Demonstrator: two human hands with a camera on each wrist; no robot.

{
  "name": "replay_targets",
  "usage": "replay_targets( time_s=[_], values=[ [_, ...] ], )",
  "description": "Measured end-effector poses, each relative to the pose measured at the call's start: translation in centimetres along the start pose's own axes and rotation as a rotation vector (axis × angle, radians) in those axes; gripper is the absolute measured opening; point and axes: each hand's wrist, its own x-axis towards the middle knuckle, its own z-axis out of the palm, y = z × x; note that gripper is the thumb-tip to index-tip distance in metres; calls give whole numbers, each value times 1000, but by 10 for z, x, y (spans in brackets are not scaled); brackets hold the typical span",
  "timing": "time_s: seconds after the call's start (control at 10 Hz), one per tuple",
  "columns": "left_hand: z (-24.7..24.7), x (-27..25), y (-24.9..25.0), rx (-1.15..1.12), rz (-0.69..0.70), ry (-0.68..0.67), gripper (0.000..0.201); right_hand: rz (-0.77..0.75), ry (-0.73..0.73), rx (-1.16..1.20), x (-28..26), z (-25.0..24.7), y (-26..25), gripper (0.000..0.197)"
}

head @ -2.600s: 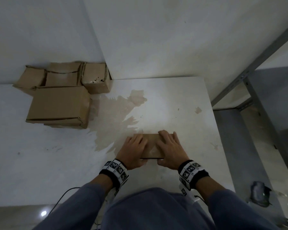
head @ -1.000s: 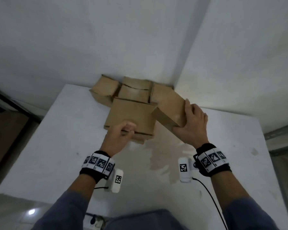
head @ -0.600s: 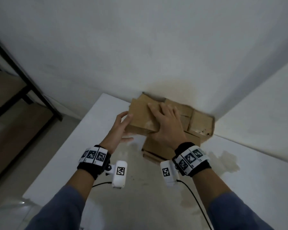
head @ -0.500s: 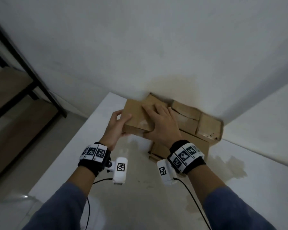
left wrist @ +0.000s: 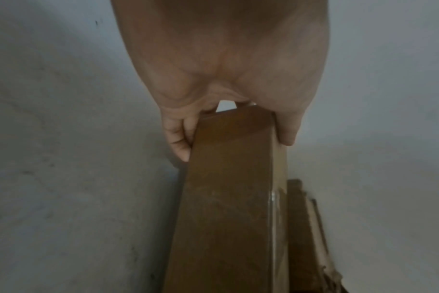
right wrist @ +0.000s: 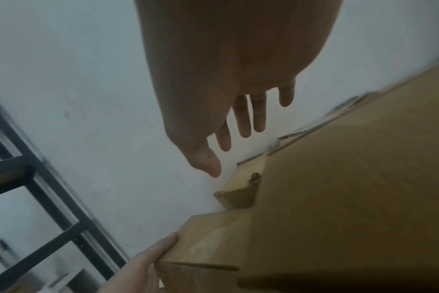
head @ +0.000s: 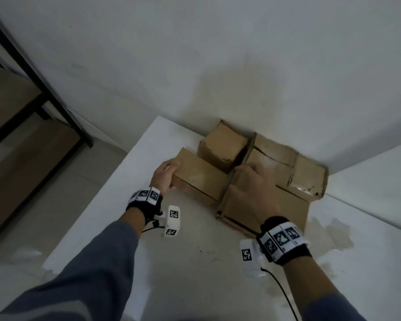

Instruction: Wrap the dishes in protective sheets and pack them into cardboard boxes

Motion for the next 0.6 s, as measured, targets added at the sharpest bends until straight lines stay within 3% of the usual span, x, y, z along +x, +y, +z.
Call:
replay_targets(
  time_s=[0.1,0.2,0.3,0.4,0.5,0.6],
  values=[
    [17,15,-8,-13,-26,38,55,62,-7,26,-15,4,11,42],
    [35,8,-10,210,77,66,90,101,-57,33,-23,10,26,43],
    [45,2,-18,396,168,107,100,109,-77,40,-26,13,32,41],
    [48,-3,-18,369,167,184,107,107,-81,58,-28,12,32,37],
    [55,-19,-15,313,147,291,101,107,-91,97,-39,5,36,31],
    [55,-36,-34,365,377,336,62,108,-13,161,-62,-5,51,30]
  ],
)
